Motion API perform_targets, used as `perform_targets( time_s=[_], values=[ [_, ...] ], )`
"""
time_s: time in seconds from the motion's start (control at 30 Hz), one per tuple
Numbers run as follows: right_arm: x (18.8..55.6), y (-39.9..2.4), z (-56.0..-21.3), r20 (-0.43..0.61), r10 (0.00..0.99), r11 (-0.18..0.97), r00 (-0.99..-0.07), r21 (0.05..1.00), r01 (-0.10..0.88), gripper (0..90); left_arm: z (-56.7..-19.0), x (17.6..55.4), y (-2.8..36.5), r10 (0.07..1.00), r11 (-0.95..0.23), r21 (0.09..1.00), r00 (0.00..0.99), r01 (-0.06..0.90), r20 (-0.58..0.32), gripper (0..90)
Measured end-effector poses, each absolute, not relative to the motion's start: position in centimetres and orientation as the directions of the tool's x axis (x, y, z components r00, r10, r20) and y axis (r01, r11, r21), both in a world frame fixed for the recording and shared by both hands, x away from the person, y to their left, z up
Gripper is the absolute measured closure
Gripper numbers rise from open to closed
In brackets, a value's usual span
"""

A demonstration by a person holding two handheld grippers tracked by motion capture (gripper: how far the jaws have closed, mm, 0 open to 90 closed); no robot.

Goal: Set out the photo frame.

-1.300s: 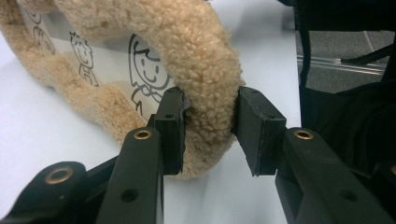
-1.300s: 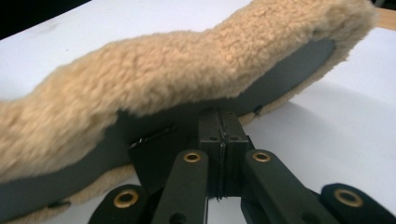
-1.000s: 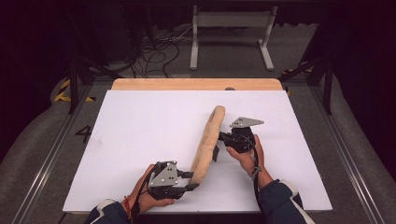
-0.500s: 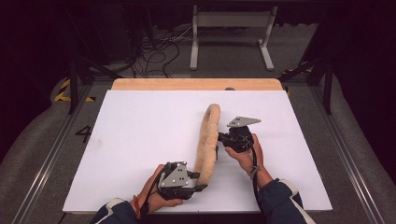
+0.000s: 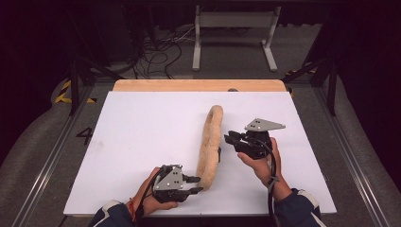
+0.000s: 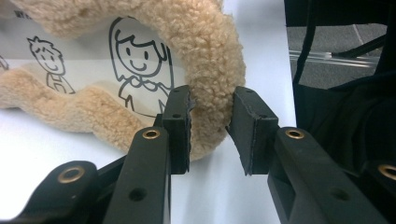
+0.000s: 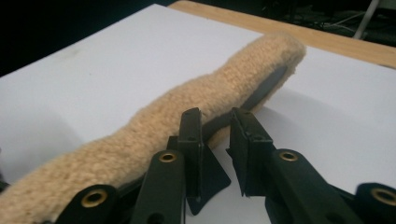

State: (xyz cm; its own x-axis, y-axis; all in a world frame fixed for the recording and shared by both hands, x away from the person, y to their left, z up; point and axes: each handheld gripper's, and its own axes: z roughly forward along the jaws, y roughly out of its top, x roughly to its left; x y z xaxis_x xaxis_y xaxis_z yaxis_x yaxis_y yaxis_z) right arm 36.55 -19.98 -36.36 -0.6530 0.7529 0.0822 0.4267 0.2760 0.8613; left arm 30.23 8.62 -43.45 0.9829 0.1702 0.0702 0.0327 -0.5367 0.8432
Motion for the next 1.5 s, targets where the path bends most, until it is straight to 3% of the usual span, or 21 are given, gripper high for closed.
perform_targets(
  time_s=[0.4, 0.7, 1.17, 1.37, 1.5],
  values=[
    [36.3, -18.2, -35.6, 0.132, 0.746, 0.266, -0.652, 0.84, 0.474, 51.0, -43.6, 30.3, 7.1, 0.164, -0.534, 0.845, 0.984, 0.031, 0.068, 67.6],
    [38.0, -16.4, -36.3, 0.15, 0.761, 0.304, -0.632, 0.778, 0.551, 42.9, -43.7, 30.3, 5.7, 0.168, -0.531, 0.847, 0.984, 0.034, 0.066, 66.0],
    [40.5, -14.9, -36.8, 0.182, 0.789, 0.337, -0.587, 0.67, 0.661, 43.3, -44.3, 30.4, 3.7, 0.163, -0.541, 0.84, 0.985, 0.034, 0.065, 63.4],
    [41.2, -14.3, -36.5, 0.179, 0.79, 0.37, -0.586, 0.624, 0.689, 47.4, -43.8, 30.3, 5.5, 0.151, -0.576, 0.817, 0.986, 0.03, 0.07, 56.8],
    [41.2, -14.3, -36.3, 0.167, 0.789, 0.386, -0.591, 0.613, 0.689, 48.9, -43.3, 30.4, 9.1, 0.201, -0.577, 0.815, 0.976, 0.05, 0.082, 54.5]
  ],
)
